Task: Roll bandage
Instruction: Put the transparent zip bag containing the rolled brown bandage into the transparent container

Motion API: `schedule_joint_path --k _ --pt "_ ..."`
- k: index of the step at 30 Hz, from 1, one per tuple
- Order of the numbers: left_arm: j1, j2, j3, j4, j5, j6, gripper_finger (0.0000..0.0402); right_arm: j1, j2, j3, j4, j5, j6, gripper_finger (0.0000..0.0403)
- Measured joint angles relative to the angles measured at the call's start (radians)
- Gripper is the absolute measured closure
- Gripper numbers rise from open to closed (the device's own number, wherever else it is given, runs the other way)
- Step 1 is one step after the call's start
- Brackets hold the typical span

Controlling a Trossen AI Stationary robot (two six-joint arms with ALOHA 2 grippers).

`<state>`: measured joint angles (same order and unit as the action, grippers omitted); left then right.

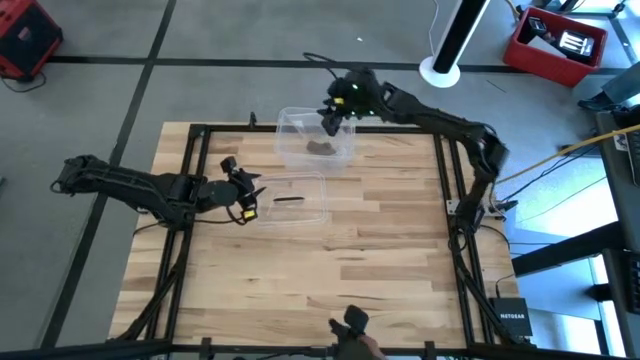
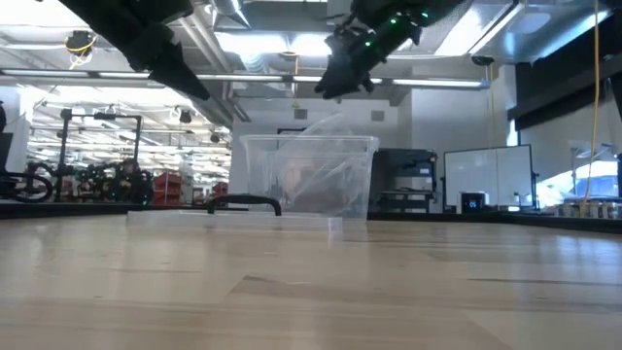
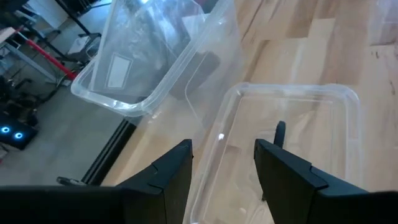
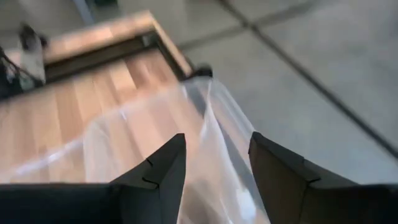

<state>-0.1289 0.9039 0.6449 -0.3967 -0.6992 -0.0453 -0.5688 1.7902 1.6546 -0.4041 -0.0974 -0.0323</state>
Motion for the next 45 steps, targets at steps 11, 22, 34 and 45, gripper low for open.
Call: schedule_joint_path --k 11,22,34,45 --pt "0.012 0.022 0.000 0.013 0.001 0.023 0.0235 -0.001 0.284 0.399 -0.315 -0.001 0.010 0.0226" --pt "0.002 0.075 0.000 0.012 0.012 0.020 0.0235 0.017 0.341 0.414 -0.414 0.065 -0.049 0.0296" --pt "0.002 0.080 0.000 0.018 0.011 0.031 0.0235 0.100 0.266 0.471 -0.449 0.193 -0.107 0.0395" --pt "0.004 0.079 0.000 0.020 -0.071 -0.030 0.0235 0.139 0.148 0.531 -0.430 0.460 0.068 0.0398"
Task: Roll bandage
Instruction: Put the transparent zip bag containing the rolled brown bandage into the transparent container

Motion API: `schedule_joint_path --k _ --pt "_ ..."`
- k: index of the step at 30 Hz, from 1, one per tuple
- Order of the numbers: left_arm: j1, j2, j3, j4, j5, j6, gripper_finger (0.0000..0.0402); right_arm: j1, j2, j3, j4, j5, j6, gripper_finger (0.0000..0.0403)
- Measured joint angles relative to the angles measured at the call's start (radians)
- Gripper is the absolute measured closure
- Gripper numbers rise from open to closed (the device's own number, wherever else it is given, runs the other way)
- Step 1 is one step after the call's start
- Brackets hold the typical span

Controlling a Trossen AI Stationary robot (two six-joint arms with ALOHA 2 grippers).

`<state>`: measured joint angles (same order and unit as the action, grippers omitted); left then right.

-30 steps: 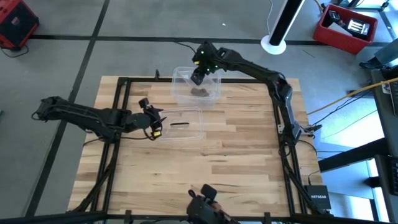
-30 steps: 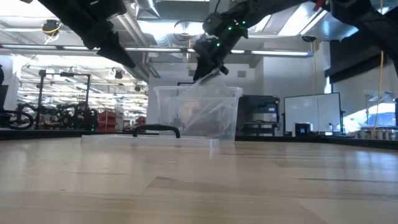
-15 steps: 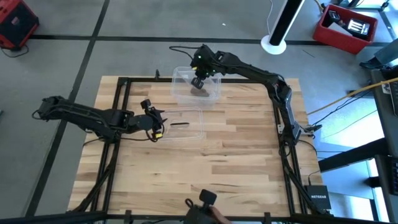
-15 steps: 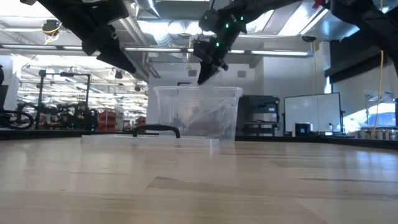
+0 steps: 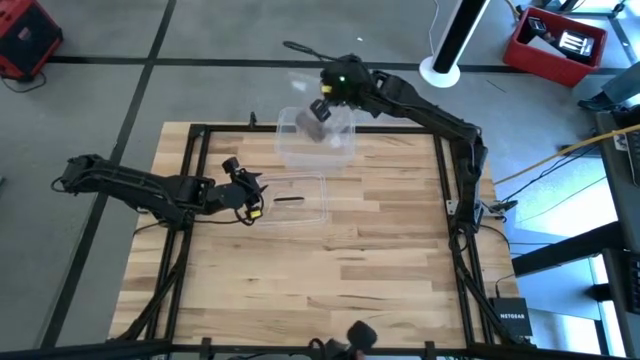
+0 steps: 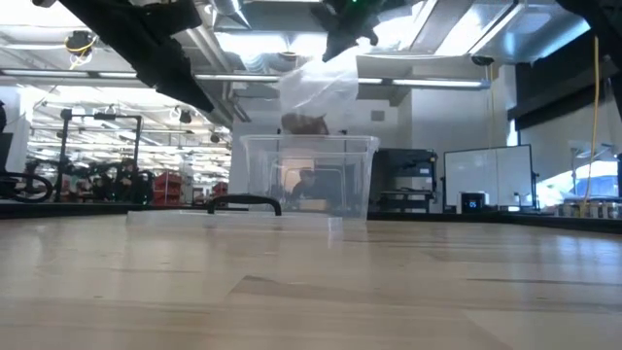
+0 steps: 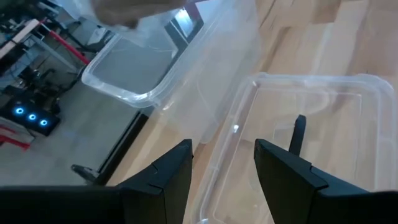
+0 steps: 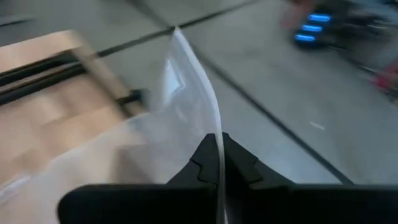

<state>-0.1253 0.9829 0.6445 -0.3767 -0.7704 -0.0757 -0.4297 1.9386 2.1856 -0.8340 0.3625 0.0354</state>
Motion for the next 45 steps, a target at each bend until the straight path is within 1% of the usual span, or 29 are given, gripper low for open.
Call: schedule_joint_path --k 3,6,9,12,14,16,19,22,25,29,33,35,37,41,45 --pt "0.000 0.000 0.000 -0.004 -0.004 -0.014 0.0235 0.019 0.001 -0.032 0.023 0.174 0.070 0.0399" --pt "0.000 0.000 0.000 -0.010 -0.004 -0.028 0.0235 0.050 0.001 -0.078 0.020 0.289 0.134 0.0394" --pt "0.000 0.000 0.000 -0.009 -0.004 -0.041 0.0235 0.089 0.001 -0.150 0.007 0.439 0.225 0.0394" --pt "0.000 0.000 0.000 -0.005 -0.004 -0.053 0.0235 0.127 0.002 -0.232 0.020 0.528 0.374 0.0397" --pt "0.000 0.000 0.000 -0.005 -0.004 -0.065 0.0235 0.155 0.003 -0.285 0.095 0.556 0.429 0.0397" --pt "0.000 0.000 0.000 0.000 -0.004 -0.074 0.0235 0.181 0.003 -0.336 0.205 0.603 0.444 0.0395" --pt "0.000 0.000 0.000 0.018 -0.004 -0.058 0.0235 0.193 0.005 -0.364 0.358 0.631 0.402 0.0392" --pt "0.000 0.000 0.000 0.025 -0.004 -0.060 0.0235 0.187 0.003 -0.354 0.440 0.637 0.339 0.0393" --pt "0.000 0.000 0.000 0.022 -0.004 -0.087 0.0235 0.186 -0.016 -0.348 0.431 0.641 0.279 0.0393" --pt "0.000 0.000 0.000 0.020 -0.004 -0.105 0.0235 0.191 -0.080 -0.348 0.328 0.664 0.278 0.0393" --pt "-0.001 0.000 0.000 0.028 -0.004 -0.120 0.0235 0.207 -0.138 -0.347 0.208 0.754 0.352 0.0393" --pt "-0.001 -0.001 0.000 0.035 -0.004 -0.104 0.0235 0.214 -0.141 -0.347 0.163 0.794 0.395 0.0393" --pt "-0.001 -0.001 0.000 0.039 -0.004 -0.106 0.0235 0.215 -0.136 -0.349 0.125 0.805 0.455 0.0393" --pt "-0.002 -0.001 0.000 0.037 -0.004 -0.133 0.0235 0.213 -0.124 -0.378 0.162 0.826 0.570 0.0393" --pt "-0.002 -0.001 0.000 0.037 -0.003 -0.158 0.0235 0.222 -0.124 -0.444 0.243 0.801 0.645 0.0393"
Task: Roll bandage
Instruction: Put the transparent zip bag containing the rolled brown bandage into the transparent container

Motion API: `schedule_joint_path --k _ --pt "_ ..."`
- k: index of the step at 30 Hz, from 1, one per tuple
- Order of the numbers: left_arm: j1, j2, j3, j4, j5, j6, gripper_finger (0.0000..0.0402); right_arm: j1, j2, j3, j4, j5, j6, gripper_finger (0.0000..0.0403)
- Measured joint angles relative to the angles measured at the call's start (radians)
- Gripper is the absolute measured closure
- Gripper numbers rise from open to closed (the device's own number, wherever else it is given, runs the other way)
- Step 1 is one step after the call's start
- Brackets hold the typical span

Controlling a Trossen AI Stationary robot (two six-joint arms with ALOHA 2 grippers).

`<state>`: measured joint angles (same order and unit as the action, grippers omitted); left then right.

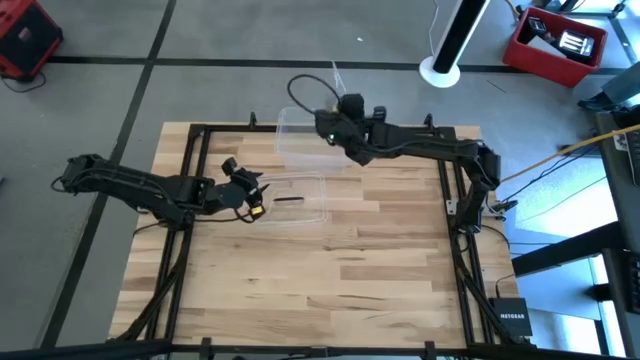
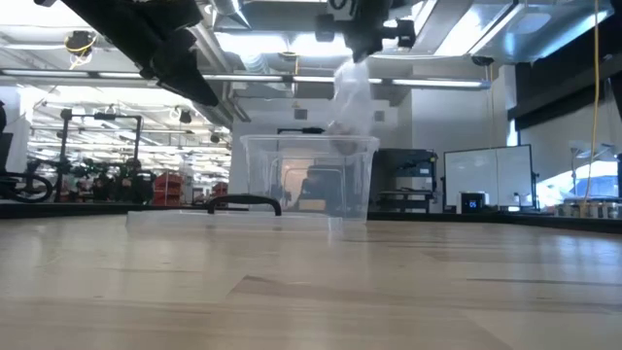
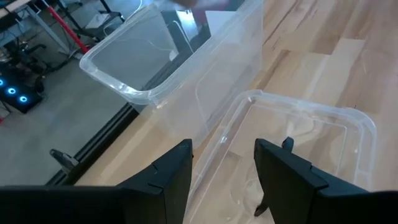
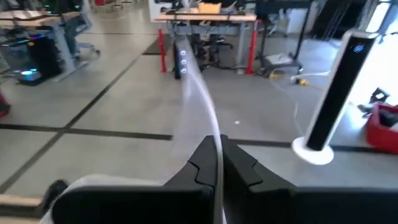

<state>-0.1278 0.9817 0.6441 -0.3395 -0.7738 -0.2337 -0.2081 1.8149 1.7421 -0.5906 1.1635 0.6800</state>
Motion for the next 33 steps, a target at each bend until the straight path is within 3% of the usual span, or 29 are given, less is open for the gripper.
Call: schedule_joint_path --k 10,21,27,33 --pt "-0.035 0.000 0.000 0.000 0.000 -0.003 0.0235 0.042 0.005 -0.189 0.066 -0.023 0.219 0.0393" --pt "-0.038 0.000 0.000 0.015 0.002 0.010 0.0235 0.163 0.002 -0.139 0.068 0.136 0.131 0.0393" --pt "-0.038 0.000 0.000 0.015 0.005 0.025 0.0235 0.112 0.002 -0.165 0.060 0.047 0.221 0.0393" --pt "-0.042 0.000 0.000 0.018 0.008 0.032 0.0235 0.101 0.002 -0.264 -0.031 0.022 0.455 0.0393"
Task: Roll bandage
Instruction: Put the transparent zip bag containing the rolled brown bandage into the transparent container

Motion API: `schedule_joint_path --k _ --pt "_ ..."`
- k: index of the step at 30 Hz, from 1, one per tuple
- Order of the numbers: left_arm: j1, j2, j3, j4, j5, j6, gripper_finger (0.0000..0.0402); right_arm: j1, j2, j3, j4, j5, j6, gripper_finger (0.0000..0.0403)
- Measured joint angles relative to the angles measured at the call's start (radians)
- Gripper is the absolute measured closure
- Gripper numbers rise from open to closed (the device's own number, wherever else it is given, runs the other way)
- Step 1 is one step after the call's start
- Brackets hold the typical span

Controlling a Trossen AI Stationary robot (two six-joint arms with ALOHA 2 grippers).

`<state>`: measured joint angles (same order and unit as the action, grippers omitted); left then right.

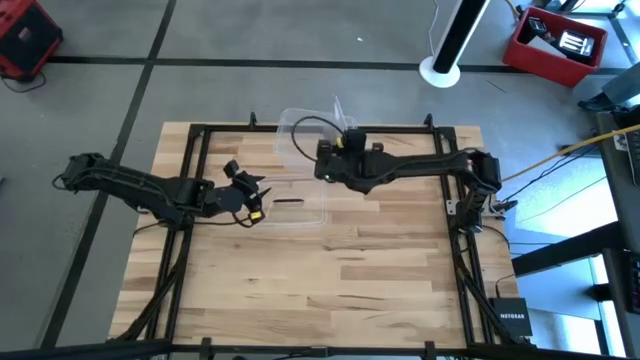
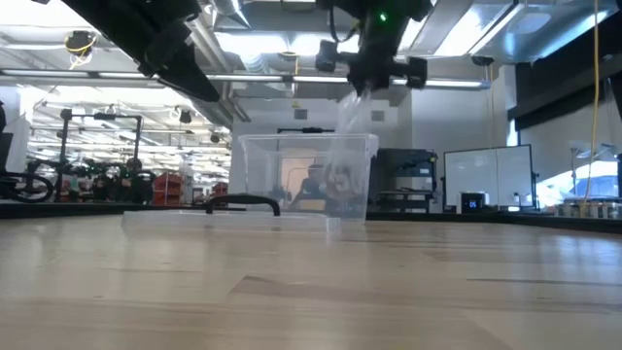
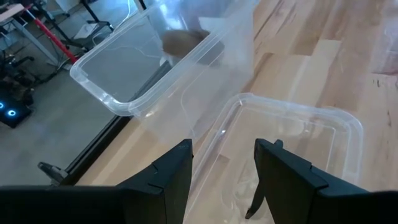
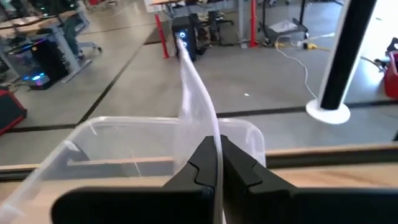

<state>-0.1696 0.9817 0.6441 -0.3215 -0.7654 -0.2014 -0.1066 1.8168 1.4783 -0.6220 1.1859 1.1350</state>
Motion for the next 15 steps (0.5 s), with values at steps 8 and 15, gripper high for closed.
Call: schedule_joint_path --k 8,15 --pt "-0.004 0.000 0.000 0.004 0.000 -0.009 0.0235 -0.015 0.000 -0.114 0.055 -0.113 0.064 0.0393" --pt "-0.004 0.000 0.000 0.003 0.044 0.005 0.0235 -0.027 0.000 -0.152 0.076 -0.199 -0.051 0.0328"
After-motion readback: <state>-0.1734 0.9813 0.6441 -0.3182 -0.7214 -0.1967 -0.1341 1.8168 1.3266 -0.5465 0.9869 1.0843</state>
